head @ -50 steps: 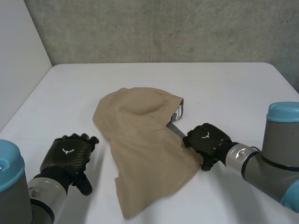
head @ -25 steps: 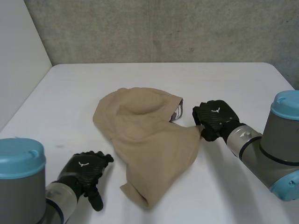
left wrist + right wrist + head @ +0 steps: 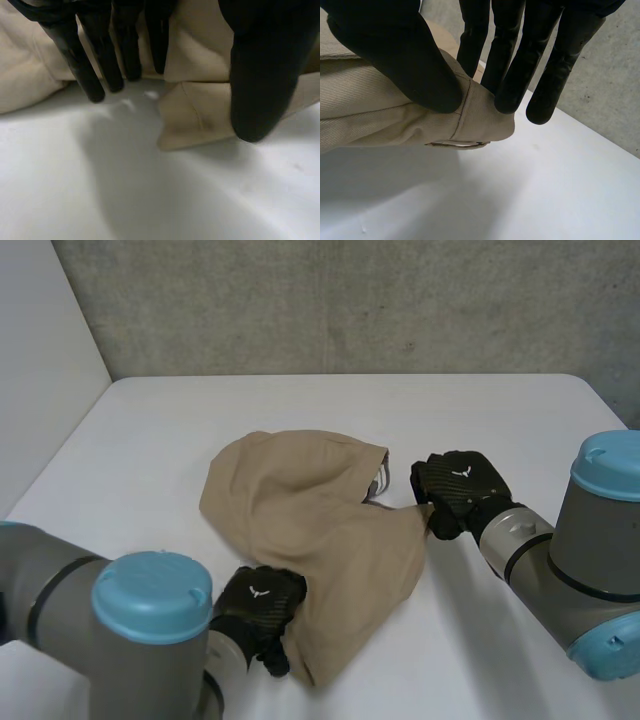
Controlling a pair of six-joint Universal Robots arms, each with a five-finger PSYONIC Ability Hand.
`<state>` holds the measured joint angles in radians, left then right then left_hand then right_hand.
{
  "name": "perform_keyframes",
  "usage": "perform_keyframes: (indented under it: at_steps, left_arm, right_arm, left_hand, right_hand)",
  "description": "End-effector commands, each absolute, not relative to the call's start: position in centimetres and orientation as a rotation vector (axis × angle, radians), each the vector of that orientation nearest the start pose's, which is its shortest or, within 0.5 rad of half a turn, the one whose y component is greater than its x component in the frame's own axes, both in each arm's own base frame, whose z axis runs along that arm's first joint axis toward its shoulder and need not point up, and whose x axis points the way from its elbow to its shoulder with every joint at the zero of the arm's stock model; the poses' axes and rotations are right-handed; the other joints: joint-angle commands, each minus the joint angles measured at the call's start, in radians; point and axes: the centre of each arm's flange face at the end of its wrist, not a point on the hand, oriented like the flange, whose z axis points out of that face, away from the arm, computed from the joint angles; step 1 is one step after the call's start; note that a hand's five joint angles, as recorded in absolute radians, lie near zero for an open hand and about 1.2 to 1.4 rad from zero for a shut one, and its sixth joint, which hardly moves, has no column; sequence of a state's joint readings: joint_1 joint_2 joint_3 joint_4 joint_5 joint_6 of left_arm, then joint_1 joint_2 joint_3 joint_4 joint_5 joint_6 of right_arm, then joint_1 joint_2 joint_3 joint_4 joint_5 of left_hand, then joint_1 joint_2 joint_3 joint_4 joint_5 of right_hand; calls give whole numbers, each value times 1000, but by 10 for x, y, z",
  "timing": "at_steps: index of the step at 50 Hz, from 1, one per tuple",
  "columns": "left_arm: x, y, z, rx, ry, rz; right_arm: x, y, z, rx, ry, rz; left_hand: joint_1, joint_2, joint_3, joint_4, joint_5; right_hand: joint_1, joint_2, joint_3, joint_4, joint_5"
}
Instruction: Fold the shorts.
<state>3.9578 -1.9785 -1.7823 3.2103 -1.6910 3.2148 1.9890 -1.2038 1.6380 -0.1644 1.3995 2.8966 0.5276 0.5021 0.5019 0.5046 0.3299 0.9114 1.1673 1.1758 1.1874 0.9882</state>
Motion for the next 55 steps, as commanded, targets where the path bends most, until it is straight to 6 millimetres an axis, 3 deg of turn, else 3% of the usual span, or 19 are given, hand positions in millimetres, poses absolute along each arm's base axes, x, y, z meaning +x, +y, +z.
perform_keyframes:
  at_steps: [1,6,10,13,15,16,20,22,23,24,26,27,30,32,39,43,49,54,55]
  left_arm:
    - [-304,-163,126,946,2637,-1756]
    - [-300,-172,146,806,2538,-1850]
    - [-293,-170,206,709,2446,-2089]
    - [-291,-166,225,698,2404,-2165]
    - [-284,-155,265,718,2299,-2305]
    - [-284,-155,265,718,2299,-2306]
    - [-268,-133,327,755,2067,-2526]
    - [-266,-130,336,755,2031,-2557]
    - [-260,-123,361,731,1922,-2644]
    - [-260,-122,361,731,1921,-2644]
    - [-257,-120,371,719,1881,-2673]
    - [-247,-109,403,667,1724,-2770]
    - [-239,-104,429,624,1593,-2810]
    - [-237,-105,435,618,1558,-2804]
    - [-238,-109,432,686,1554,-2727]
    - [-247,-131,399,769,1665,-2590]
    - [-254,-177,327,898,1891,-2305]
    - [-263,-190,296,976,1985,-2195]
    - [-263,-190,296,976,1985,-2195]
  right_arm:
    - [274,-256,186,-886,2146,-1754]
    - [271,-258,186,-879,2177,-1772]
    - [266,-262,191,-902,2214,-1777]
    - [265,-260,202,-990,2239,-1766]
    - [265,-260,205,-1000,2239,-1767]
    - [264,-258,214,-1009,2231,-1785]
    - [261,-250,266,-983,2122,-1935]
    - [257,-242,303,-947,2024,-2057]
    - [257,-242,304,-947,2024,-2058]
    - [255,-238,316,-936,1991,-2095]
    - [247,-218,365,-901,1861,-2225]
    - [247,-218,365,-901,1861,-2226]
    - [236,-191,418,-849,1708,-2362]
    - [233,-184,430,-840,1672,-2396]
    - [232,-181,430,-882,1721,-2364]
    - [236,-196,407,-935,1820,-2296]
    - [246,-214,355,-1019,1982,-2104]
    - [257,-233,300,-1061,2146,-1881]
    - [258,-237,288,-1053,2182,-1827]
  left_hand:
    - [868,893,894,891,891]
    - [869,894,894,892,892]
    - [869,894,894,892,892]
    - [869,894,894,892,892]
    - [869,894,894,892,892]
    - [869,894,894,892,892]
    - [869,894,894,892,892]
    - [869,894,894,892,892]
    - [869,894,894,892,892]
    - [869,894,894,892,892]
    - [869,894,894,892,892]
    - [869,894,894,892,892]
    - [869,894,894,892,892]
    - [869,894,894,892,892]
    - [869,894,894,892,892]
    - [869,894,894,892,892]
    - [869,894,894,892,892]
    - [869,894,894,892,892]
    - [869,894,894,892,892]
  right_hand:
    - [485,229,220,209,234]
    - [485,229,220,209,234]
    - [485,229,220,209,234]
    - [485,229,220,209,234]
    - [485,229,220,209,234]
    - [485,229,220,209,234]
    - [485,229,220,209,234]
    - [485,229,220,209,234]
    - [485,229,220,209,234]
    - [485,229,220,209,234]
    - [485,229,220,209,234]
    - [485,229,220,209,234]
    - [485,229,220,209,234]
    - [485,229,220,209,234]
    - [485,229,220,209,234]
    - [485,229,220,209,234]
    - [485,229,220,209,234]
    - [485,229,220,209,234]
    - [160,-96,-104,-116,-91]
